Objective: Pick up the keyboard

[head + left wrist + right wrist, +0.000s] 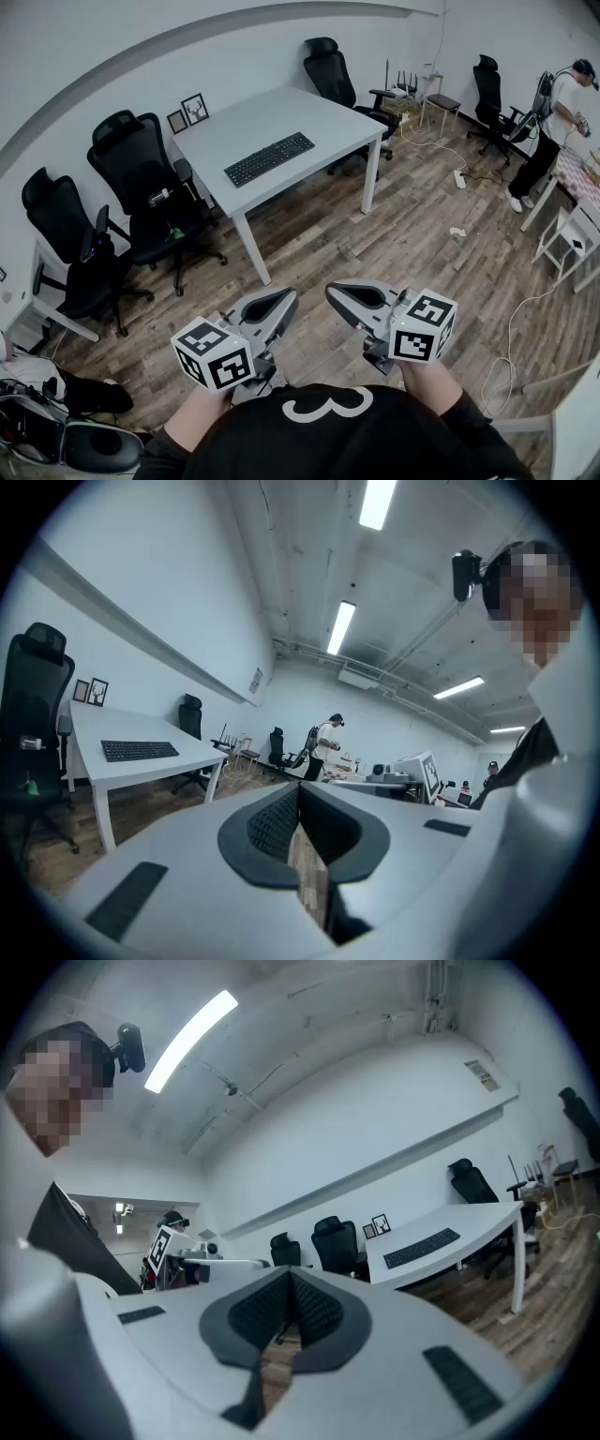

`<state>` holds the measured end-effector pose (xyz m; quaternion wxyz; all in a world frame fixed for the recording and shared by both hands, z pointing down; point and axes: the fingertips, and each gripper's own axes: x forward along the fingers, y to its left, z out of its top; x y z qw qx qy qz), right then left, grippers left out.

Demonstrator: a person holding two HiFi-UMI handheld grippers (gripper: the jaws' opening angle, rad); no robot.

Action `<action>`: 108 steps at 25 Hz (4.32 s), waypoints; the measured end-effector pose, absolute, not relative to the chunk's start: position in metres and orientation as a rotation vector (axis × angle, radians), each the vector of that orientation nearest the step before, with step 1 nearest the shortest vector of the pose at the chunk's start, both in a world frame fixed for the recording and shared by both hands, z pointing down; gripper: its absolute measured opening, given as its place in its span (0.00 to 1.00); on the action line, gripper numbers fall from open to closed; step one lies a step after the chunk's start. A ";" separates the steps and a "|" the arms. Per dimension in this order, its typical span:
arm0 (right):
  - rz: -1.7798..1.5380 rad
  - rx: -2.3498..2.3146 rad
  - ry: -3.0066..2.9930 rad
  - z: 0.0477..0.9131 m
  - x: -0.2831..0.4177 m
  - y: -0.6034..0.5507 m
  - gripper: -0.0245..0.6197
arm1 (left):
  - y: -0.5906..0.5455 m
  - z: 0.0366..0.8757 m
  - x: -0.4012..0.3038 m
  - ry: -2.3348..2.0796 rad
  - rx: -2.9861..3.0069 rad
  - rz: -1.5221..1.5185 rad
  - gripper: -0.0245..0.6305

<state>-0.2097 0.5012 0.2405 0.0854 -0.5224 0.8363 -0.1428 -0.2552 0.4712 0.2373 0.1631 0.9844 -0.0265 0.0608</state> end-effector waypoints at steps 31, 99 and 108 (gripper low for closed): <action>-0.610 -1.663 2.362 0.287 -0.113 0.351 0.05 | 0.320 0.287 -0.144 0.138 2.702 0.250 0.06; -1.045 -0.978 2.895 0.400 0.226 -0.211 0.08 | -0.216 0.385 -0.005 -0.845 2.172 -0.090 0.35; -1.126 -0.978 2.857 0.428 0.240 -0.227 0.41 | -0.238 0.439 -0.056 -1.073 2.136 0.052 0.49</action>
